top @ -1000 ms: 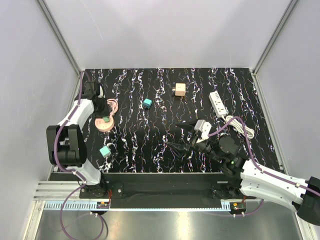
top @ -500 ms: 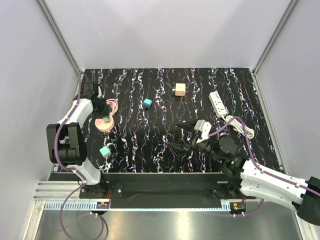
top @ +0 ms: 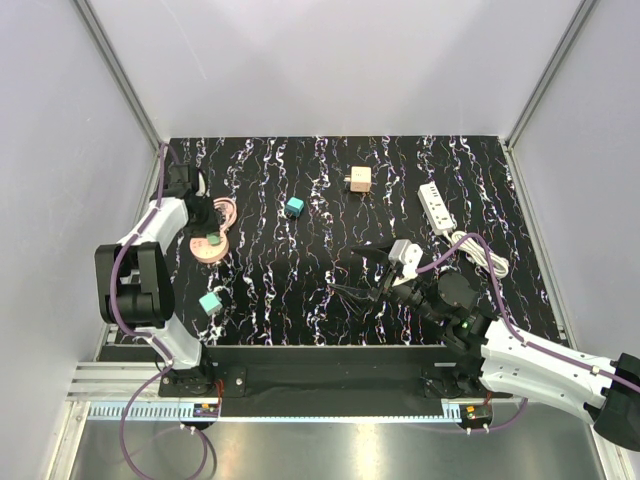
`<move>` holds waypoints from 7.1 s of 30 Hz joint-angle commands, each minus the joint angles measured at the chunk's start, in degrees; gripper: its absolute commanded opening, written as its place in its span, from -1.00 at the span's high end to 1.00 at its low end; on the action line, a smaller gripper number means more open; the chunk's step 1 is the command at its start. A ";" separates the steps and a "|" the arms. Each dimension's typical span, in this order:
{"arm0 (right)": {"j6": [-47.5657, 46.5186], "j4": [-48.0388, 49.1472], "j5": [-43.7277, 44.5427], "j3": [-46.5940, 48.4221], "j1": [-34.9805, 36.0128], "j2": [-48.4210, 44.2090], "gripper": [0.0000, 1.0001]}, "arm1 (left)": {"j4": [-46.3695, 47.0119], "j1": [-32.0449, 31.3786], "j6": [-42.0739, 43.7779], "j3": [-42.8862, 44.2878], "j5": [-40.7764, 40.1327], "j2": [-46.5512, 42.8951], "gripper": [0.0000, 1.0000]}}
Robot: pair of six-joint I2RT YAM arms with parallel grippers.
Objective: Insert the plug
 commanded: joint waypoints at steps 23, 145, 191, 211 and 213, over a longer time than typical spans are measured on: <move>1.03 2.71 0.17 -0.35 0.17 -0.02 -0.99 | 2.01 -2.98 -1.03 -5.17 -3.08 8.69 1.00; 106.41 49.82 -30.50 19.17 -18.02 46.03 0.95 | 42.52 -36.47 -2.97 -22.31 16.26 -43.16 -0.93; 43.25 -16.13 -35.52 25.20 -26.02 17.40 -1.00 | 12.64 -34.54 -7.70 -11.23 37.51 -49.23 1.00; -41.94 -41.41 -50.29 33.84 -20.58 11.75 -0.99 | 13.43 -32.16 -11.85 -17.82 69.68 -44.22 1.00; -45.54 -45.08 -49.66 36.38 -19.08 13.07 -0.99 | 12.73 -32.16 -11.32 -18.35 69.96 -43.34 1.00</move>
